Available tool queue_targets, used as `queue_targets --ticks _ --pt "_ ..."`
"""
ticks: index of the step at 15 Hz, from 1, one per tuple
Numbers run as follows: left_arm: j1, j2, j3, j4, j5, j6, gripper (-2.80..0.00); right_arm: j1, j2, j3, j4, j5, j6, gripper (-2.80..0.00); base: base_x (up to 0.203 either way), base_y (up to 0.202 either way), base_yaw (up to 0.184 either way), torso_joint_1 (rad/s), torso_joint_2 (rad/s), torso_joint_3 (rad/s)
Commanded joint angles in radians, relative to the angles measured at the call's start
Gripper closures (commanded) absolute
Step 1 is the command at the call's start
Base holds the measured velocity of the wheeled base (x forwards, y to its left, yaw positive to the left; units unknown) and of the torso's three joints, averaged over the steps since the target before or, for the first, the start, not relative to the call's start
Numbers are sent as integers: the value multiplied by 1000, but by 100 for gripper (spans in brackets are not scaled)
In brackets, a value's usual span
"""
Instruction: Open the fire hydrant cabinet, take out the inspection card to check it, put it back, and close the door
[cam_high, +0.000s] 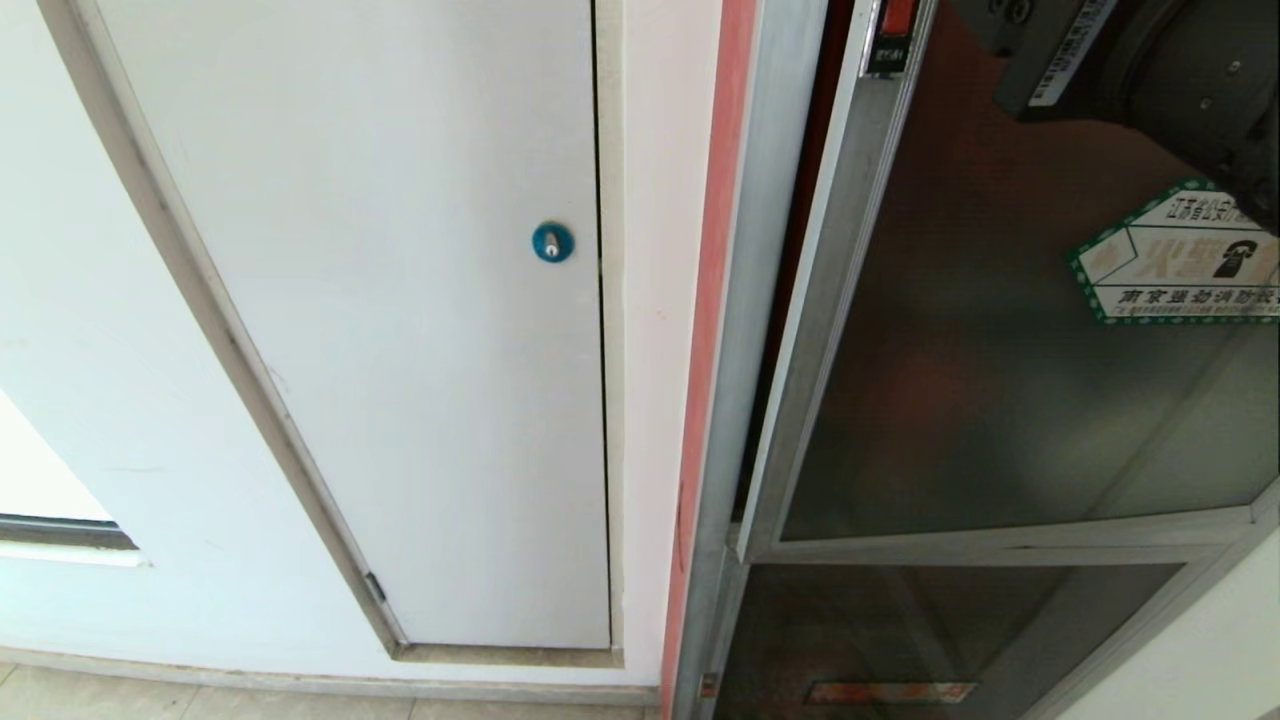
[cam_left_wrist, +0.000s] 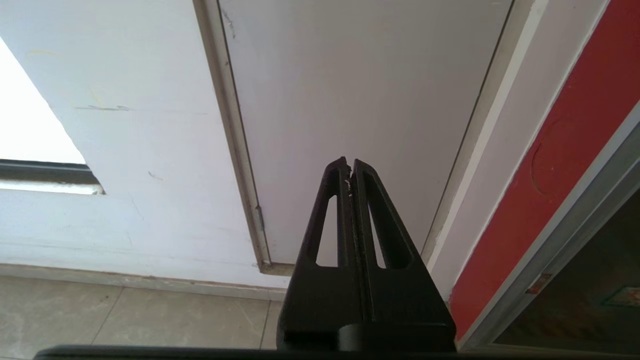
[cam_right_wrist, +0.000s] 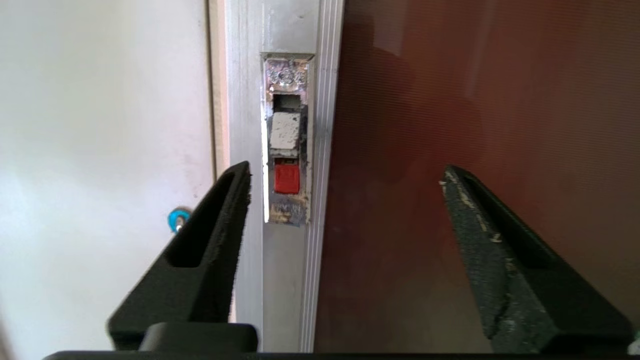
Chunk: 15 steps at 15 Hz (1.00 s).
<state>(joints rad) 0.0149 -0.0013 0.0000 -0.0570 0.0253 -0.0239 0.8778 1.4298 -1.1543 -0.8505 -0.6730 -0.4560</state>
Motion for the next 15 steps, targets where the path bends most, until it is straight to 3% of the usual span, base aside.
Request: queue_targets --ticks 1,7,8,11,15 --pt "0 1 20 -1 1 -1 0 8 -30 28 1 -1 -3 -280 0 0 0 0 0 0" --pt "0 1 20 -1 1 -1 0 8 -153 146 4 -16 -4 -280 0 0 0 0 0 0" --pt "0 1 20 -1 1 -1 0 7 -172 160 7 -21 -4 0 0 0 0 0 0 0" --pt "0 1 20 -1 1 -1 0 -7 -242 173 82 -23 0 0 0 0 0 0 0 0" --pt "0 1 20 0 1 -1 0 -88 -335 215 144 -22 4 0 0 0 0 0 0 0"
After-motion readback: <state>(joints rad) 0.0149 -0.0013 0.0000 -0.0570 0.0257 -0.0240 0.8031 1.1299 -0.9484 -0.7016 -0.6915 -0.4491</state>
